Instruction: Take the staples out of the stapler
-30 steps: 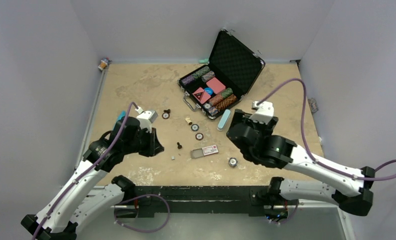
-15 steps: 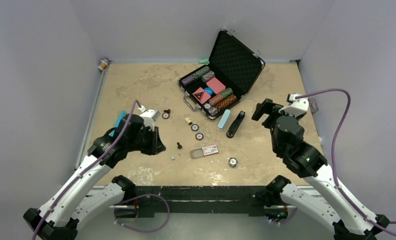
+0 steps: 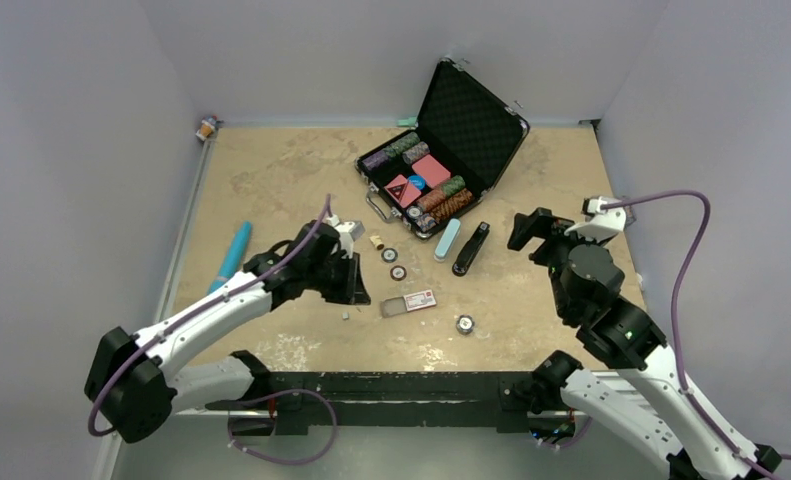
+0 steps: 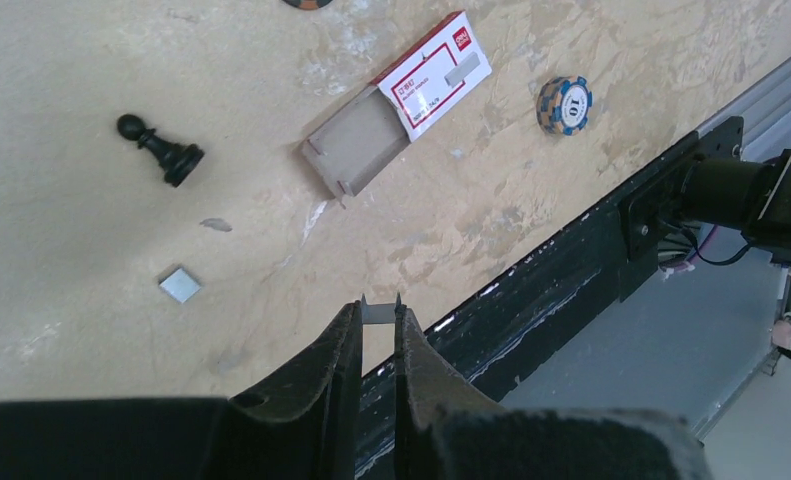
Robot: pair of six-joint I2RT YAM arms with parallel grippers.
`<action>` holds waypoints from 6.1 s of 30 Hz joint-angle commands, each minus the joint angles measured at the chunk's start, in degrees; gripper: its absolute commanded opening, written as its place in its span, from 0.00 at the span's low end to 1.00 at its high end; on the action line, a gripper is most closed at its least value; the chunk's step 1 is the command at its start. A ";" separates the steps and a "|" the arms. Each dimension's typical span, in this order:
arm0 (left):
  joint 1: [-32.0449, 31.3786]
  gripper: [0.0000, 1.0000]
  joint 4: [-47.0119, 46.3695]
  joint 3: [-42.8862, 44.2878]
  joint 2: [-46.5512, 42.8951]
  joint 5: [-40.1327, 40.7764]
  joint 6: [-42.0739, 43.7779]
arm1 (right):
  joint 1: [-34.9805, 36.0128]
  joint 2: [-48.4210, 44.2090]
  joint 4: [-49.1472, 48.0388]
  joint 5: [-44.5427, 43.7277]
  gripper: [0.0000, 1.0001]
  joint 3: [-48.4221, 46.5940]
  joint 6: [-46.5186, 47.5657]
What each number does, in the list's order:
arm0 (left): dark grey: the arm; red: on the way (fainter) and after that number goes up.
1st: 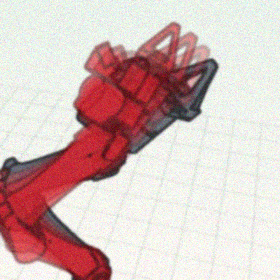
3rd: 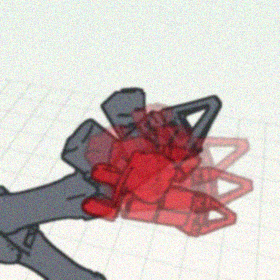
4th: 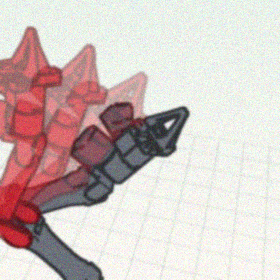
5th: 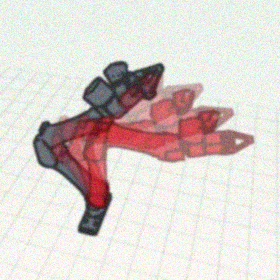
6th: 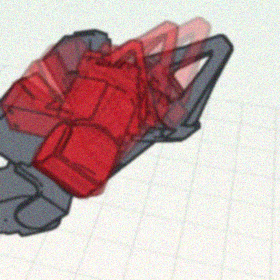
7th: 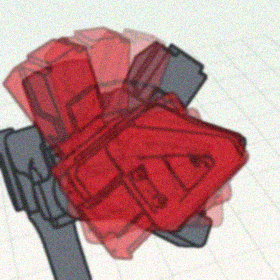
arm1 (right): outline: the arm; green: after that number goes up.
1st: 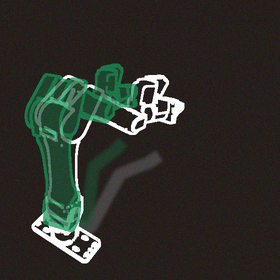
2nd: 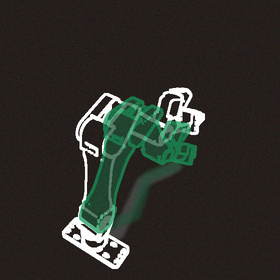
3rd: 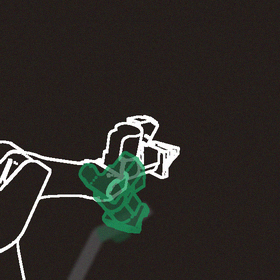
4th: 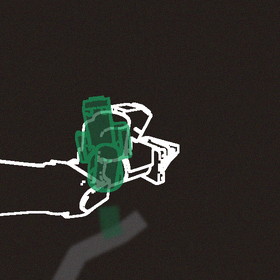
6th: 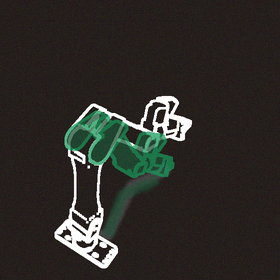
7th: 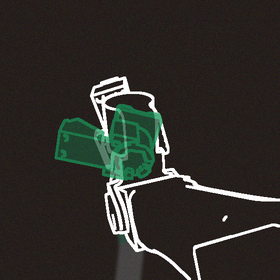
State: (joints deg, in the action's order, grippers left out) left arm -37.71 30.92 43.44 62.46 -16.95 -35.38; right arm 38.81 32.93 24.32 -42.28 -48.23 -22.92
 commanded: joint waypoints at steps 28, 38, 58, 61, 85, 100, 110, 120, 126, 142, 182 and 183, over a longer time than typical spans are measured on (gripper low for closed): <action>-10.23 0.00 -10.95 11.36 26.44 5.80 -1.11 | -0.31 2.46 -2.29 19.65 0.94 0.51 -2.32; -10.27 0.02 -10.08 12.83 29.79 7.54 0.11 | -0.31 2.13 -2.62 19.61 0.94 0.68 -1.87; -10.25 0.19 -10.83 13.54 32.58 7.37 -0.09 | -0.30 0.93 -3.11 20.21 0.94 0.85 -1.62; -10.27 0.38 -11.67 12.87 32.11 7.26 -0.21 | -0.29 0.91 -3.16 20.38 0.94 0.88 -1.60; -9.99 0.52 11.72 15.04 0.00 15.10 2.61 | -0.22 2.13 -3.55 21.23 0.94 1.26 -1.32; -6.58 0.70 34.65 16.73 -31.64 38.26 10.80 | -0.22 7.74 -3.39 28.00 0.93 -0.09 -2.16; -6.63 0.75 29.31 10.31 -41.57 42.41 10.55 | 3.01 17.18 -1.50 35.67 0.99 -4.15 -12.82; -6.58 0.75 29.58 9.44 -43.49 43.76 9.27 | 18.63 34.43 3.76 25.81 0.91 -13.49 -25.57; -6.59 0.75 29.86 9.09 -45.75 44.81 8.64 | 25.93 48.93 7.75 22.15 0.85 -22.88 -27.94; -6.59 0.75 29.90 9.02 -46.75 44.96 8.48 | 32.89 73.84 10.82 22.36 0.68 -38.91 -27.54; -6.58 0.75 29.50 8.72 -47.41 44.26 8.87 | 33.15 90.13 13.58 20.79 0.46 -46.79 -27.35; -6.58 0.75 29.53 8.76 -47.40 44.35 8.90 | 33.05 90.20 13.71 20.61 0.45 -46.94 -27.36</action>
State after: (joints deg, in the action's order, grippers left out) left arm -44.62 62.19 52.58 15.46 27.07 -26.37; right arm 71.68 123.07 37.01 -19.27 -92.82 -49.93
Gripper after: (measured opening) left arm 0.748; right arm 0.460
